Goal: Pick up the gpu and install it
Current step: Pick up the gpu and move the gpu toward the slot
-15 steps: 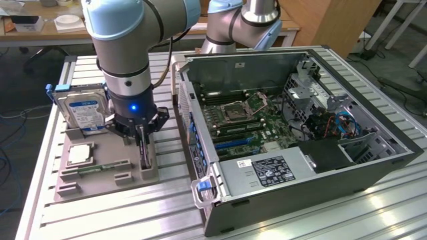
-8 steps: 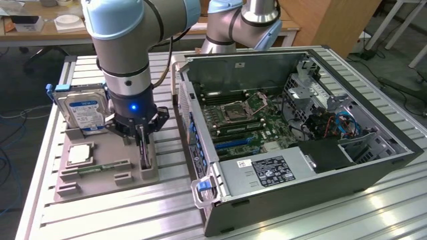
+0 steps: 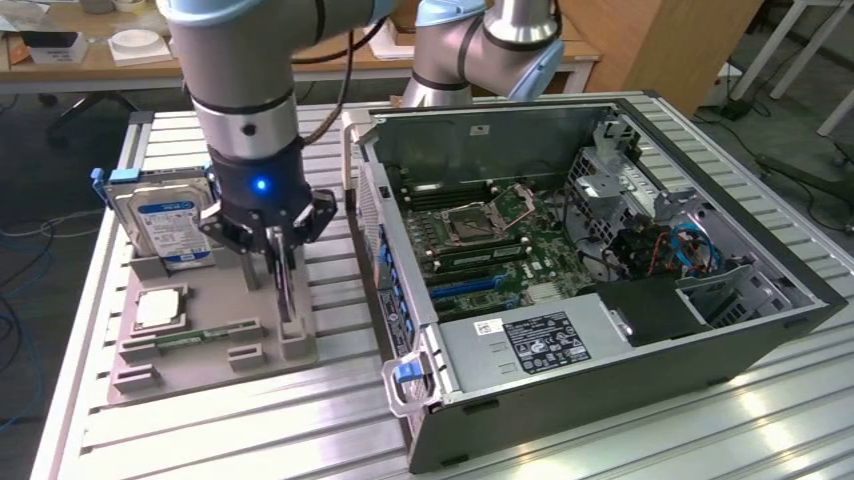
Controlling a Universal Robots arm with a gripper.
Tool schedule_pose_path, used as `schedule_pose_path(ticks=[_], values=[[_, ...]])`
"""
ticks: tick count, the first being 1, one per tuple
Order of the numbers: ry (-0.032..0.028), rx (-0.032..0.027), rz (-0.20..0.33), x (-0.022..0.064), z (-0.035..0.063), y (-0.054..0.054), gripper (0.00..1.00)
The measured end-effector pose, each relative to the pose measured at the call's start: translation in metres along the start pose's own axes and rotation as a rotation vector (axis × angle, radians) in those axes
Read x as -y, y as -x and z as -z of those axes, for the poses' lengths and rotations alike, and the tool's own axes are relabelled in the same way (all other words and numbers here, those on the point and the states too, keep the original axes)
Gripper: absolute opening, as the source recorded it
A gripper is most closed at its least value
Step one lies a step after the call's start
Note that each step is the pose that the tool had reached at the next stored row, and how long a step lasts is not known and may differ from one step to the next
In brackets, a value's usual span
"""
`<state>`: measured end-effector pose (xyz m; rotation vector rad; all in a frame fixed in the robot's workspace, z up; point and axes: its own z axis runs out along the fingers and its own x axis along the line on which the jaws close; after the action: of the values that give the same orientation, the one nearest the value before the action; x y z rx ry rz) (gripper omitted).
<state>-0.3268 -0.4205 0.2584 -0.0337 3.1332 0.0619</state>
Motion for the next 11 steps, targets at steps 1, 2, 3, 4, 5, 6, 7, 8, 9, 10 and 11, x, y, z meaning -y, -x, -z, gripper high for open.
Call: schedule_pose_path(ticks=[1,2,3,4,5,6,7,8,9,10,11], values=[[0.0000,0.0000,0.000,-0.0002,0.0045,0.000,0.27],[0.0001,0.0001,0.000,-0.0003,0.0089,0.000,0.27],[0.0000,0.0000,0.000,-0.0005,0.0133,0.000,0.27],[-0.0001,-0.0001,0.000,-0.0007,0.0178,0.000,0.27],[0.0000,0.0000,0.000,-0.0009,0.0223,0.000,0.27],[0.0000,0.0000,0.000,-0.0011,0.0272,0.000,0.27],[0.0000,0.0001,0.000,-0.0012,0.0317,0.000,0.27],[-0.0001,-0.0001,0.000,-0.0014,0.0362,0.000,0.27],[-0.0001,-0.0001,0.000,-0.0016,0.0407,0.000,0.27],[0.0000,-0.0001,0.000,-0.0018,0.0452,0.000,0.27],[0.0000,0.0000,0.000,-0.0020,0.0498,0.000,0.27]])
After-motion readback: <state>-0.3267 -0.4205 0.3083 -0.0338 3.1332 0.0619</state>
